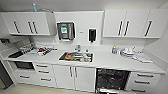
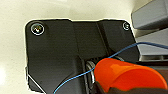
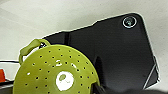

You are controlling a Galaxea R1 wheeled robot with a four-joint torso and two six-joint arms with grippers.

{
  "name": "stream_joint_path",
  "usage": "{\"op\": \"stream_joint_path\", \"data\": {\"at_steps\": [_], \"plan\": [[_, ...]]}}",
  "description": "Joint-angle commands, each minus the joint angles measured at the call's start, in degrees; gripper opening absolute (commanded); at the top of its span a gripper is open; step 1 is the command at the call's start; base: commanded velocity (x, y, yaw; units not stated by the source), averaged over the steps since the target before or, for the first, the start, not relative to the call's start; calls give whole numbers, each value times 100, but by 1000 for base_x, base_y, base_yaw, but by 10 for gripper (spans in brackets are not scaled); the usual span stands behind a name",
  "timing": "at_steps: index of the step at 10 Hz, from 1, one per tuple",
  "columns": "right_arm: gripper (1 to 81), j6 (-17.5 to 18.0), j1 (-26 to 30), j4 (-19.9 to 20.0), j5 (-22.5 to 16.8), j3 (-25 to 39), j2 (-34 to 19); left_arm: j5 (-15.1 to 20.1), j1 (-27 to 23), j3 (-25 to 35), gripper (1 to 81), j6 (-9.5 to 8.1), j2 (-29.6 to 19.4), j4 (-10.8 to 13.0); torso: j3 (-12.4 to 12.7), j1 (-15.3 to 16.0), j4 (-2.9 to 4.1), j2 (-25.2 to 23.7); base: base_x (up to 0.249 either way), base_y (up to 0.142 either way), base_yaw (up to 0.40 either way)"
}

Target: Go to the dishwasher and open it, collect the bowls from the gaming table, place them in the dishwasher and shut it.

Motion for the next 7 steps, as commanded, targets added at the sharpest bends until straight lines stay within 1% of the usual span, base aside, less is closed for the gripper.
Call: {"op": "stream_joint_path", "data": {"at_steps": [1, 7], "plan": [[10, -14, 295, -54, -150, 14, -34, 214, -268, 36, 10, 10, -41, -15, 0, -2, 0, 0, 134, -76, 0], [10, -14, 295, -54, -150, 14, -34, 214, -276, 36, 10, 10, -41, -24, 2, -11, 0, -4, 135, -77, 0]]}}
